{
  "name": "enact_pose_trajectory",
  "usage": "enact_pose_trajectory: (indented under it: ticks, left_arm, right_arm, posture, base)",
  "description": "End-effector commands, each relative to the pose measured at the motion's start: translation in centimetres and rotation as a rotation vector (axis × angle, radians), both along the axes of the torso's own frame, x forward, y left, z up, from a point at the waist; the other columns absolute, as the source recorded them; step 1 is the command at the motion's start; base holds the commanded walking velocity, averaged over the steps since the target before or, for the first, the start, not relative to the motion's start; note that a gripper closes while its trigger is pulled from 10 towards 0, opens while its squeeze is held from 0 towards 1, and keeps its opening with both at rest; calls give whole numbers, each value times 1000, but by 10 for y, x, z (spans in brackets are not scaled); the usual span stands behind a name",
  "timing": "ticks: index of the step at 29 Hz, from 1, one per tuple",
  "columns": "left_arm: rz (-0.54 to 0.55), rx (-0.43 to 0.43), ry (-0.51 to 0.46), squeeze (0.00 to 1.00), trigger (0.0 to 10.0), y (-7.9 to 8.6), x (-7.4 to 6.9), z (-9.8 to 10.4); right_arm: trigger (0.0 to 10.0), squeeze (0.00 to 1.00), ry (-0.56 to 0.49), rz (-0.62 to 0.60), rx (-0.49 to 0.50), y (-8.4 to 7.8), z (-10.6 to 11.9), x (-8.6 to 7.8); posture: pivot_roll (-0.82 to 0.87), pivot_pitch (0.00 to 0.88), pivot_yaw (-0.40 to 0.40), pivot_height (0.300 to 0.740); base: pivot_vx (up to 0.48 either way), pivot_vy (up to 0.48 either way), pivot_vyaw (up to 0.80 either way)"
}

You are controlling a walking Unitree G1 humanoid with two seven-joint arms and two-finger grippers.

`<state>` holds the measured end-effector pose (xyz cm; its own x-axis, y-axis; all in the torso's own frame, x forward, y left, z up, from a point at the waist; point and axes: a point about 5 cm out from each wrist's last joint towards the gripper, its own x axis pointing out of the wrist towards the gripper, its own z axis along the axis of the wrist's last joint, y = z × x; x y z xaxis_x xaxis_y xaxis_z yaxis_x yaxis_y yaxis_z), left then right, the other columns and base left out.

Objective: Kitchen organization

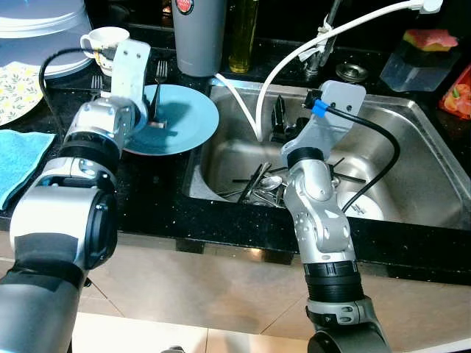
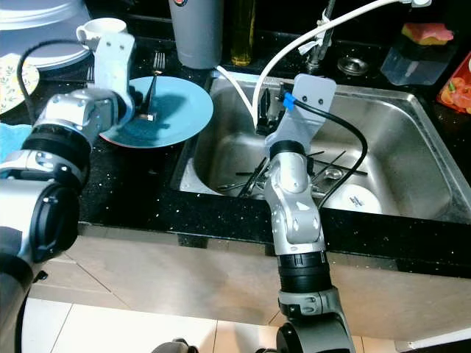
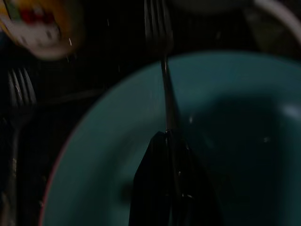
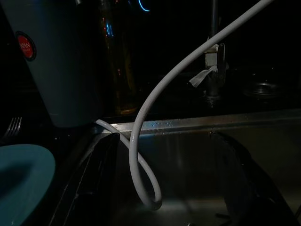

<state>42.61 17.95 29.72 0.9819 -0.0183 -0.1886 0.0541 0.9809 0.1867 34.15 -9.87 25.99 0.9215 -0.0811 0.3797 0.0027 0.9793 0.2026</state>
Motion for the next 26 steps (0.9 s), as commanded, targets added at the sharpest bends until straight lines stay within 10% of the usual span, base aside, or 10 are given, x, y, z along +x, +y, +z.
enact_pose_trajectory:
  ticks: [1, 6, 7, 26]
  left_arm:
    - [-19, 13, -37, 1000, 10000, -8, 1, 10]
    - [-30, -7, -46, 1000, 10000, -17, 2, 12]
    - [-37, -12, -37, 0, 10000, -19, 2, 10]
    - [175, -92, 157, 0, 10000, 2, -2, -38]
  right_arm:
    - [10000, 0, 0, 5, 10, 2, 1, 1]
    - [10000, 0, 0, 11, 9, 3, 0, 0]
    - [10000, 0, 0, 11, 9, 4, 0, 0]
    - [10000, 0, -3, 11, 9, 4, 0, -1]
  posture:
    - [294, 117, -20, 740]
    - [287, 110, -18, 740]
    - [287, 109, -17, 740]
    - [280, 105, -10, 740]
  base:
    - [0, 0, 0]
    - [0, 0, 0]
    - [0, 0, 0]
    - [0, 0, 0]
